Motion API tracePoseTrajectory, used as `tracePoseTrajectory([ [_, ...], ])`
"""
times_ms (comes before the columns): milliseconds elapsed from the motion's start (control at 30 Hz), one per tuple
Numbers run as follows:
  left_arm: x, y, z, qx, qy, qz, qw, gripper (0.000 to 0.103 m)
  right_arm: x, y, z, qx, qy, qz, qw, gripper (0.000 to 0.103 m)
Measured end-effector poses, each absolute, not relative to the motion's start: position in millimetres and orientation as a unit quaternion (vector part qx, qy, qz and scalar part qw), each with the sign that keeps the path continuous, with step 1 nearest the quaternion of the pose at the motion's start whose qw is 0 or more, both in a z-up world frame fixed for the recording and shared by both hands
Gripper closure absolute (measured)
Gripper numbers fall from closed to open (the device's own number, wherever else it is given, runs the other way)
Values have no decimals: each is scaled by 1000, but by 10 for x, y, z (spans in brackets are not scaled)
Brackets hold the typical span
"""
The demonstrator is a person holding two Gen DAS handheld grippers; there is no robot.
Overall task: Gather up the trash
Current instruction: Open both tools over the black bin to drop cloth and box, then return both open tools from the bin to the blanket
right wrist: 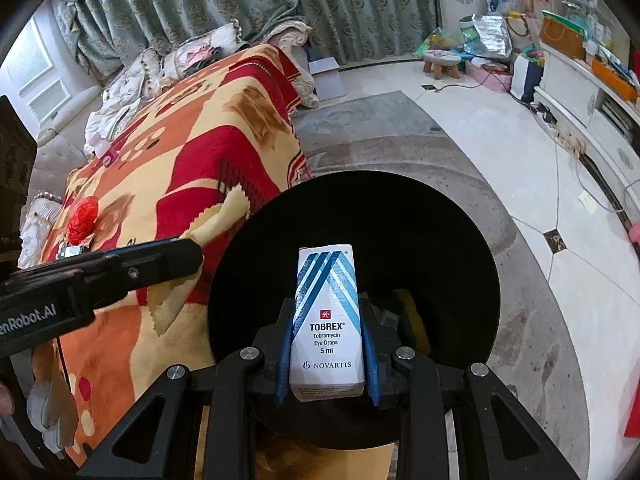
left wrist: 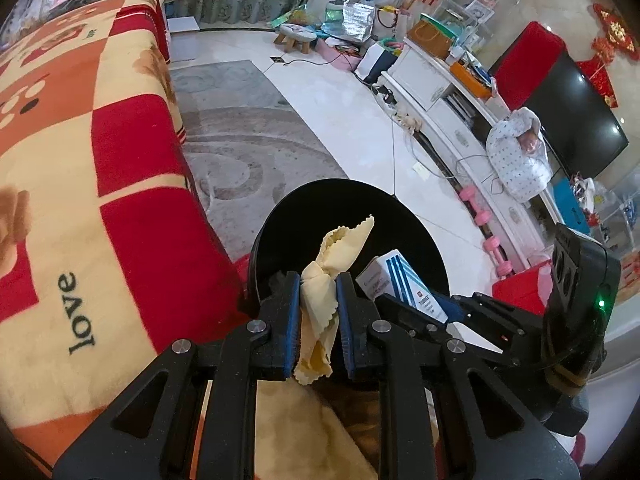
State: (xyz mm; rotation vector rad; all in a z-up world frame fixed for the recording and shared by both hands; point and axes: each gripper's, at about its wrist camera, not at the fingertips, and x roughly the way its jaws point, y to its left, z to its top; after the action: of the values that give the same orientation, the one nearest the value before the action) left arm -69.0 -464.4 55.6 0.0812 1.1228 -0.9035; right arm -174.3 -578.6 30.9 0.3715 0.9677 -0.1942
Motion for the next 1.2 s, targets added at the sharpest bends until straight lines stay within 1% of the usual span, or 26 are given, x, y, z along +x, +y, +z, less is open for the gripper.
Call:
tracePoseTrajectory([
  [33, -682, -4637, 553, 36, 516, -411, 751, 78, -1743, -5794, 305, 178, 462, -94, 864, 75],
  [67, -677, -4636, 556, 34, 517, -410, 751, 66, -1741, -5798, 303, 178, 462, -96, 864, 75],
  [100, -674, -4626, 562, 31, 517, -410, 750, 61, -1739, -5806, 298, 178, 462, -98, 863, 75],
  [200, -659, -4582, 570, 28, 517, -407, 752, 61, -1723, -5825, 269, 182, 466, -103, 860, 74],
  [233, -659, -4563, 578, 27, 518, -405, 753, 61, -1718, -5819, 262, 183, 467, -105, 859, 68],
  [300, -660, -4544, 596, 28, 517, -402, 755, 61, -1718, -5830, 243, 186, 469, -107, 856, 65],
  [600, -728, -4228, 669, 57, 504, -367, 780, 61, -1695, -5686, 289, 180, 471, -100, 858, 65],
  [1200, -594, -2738, 740, 26, 503, -245, 828, 61, -1263, -4697, 531, 121, 470, -18, 874, 61],
])
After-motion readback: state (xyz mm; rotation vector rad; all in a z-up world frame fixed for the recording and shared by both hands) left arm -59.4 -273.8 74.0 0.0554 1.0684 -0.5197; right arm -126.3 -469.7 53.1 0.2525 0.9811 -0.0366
